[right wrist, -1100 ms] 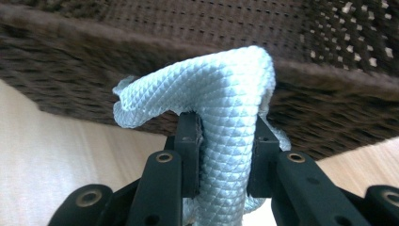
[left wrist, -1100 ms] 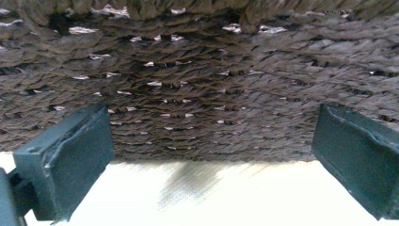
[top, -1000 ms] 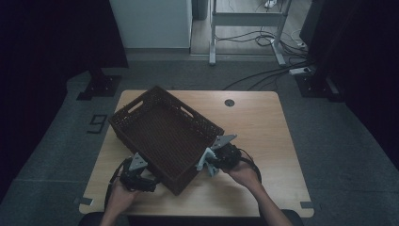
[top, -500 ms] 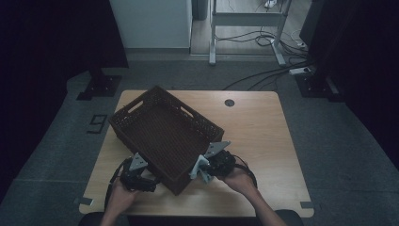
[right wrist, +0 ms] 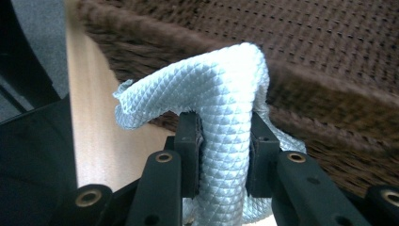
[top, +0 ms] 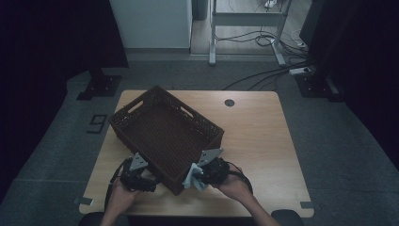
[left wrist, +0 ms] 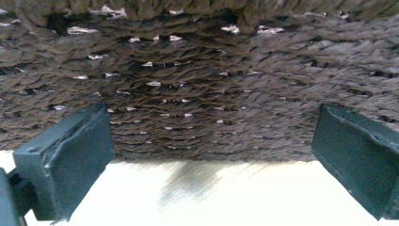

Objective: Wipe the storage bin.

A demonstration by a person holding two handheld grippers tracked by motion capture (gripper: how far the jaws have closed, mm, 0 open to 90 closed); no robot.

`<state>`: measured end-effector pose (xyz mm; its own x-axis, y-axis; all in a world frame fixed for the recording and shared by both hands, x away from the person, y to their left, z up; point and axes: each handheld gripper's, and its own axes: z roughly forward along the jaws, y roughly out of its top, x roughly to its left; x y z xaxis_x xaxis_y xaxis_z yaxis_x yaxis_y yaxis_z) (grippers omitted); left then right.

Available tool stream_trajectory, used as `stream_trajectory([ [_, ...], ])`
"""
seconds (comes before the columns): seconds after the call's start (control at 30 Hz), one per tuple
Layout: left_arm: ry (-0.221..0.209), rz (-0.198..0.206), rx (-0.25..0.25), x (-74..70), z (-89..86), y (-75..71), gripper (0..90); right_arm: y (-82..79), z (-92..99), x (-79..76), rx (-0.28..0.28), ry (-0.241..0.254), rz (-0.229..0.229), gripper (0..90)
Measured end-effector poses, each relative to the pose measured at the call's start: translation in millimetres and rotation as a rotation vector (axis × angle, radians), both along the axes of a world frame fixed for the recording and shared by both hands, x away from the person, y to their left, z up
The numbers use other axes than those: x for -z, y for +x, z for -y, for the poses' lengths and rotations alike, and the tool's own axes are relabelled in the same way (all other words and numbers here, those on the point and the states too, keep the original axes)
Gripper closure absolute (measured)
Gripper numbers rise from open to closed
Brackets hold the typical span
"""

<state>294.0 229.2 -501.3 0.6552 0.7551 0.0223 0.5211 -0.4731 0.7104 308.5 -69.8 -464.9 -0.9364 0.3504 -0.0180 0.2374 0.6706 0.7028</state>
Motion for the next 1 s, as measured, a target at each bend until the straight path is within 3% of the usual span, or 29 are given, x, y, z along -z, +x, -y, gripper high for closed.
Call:
stream_trajectory([
  [1.0,0.016,-0.003,0.001,-0.8,1.5,-0.5,0.0,-31.4,-37.3,1.0,-0.176,-0.015,-0.004,70.8],
])
